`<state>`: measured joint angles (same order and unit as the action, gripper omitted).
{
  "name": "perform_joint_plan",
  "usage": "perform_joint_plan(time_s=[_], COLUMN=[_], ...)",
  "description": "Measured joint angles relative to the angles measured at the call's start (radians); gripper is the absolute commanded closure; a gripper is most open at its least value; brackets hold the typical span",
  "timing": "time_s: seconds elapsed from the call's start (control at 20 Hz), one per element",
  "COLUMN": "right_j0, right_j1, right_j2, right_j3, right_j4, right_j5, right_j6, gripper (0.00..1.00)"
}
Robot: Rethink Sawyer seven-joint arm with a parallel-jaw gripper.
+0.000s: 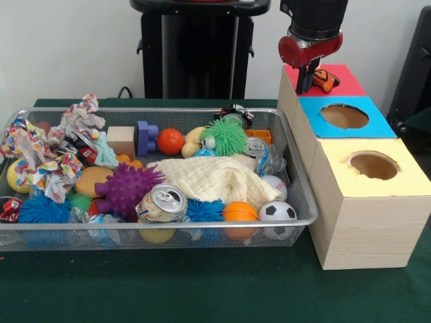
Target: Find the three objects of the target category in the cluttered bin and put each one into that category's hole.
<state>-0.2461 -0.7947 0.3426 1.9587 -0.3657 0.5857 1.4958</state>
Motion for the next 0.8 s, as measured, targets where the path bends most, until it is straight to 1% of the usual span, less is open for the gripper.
perform_joint_plan(time_s=[0.8], right_j0=[0.032], right_j1=[-0.007], right_j2=[-0.032], right_j3=[0.001], right_j4=[0.0], right_j5=[-0.021], right_j6=[0.0], gripper=[1.0])
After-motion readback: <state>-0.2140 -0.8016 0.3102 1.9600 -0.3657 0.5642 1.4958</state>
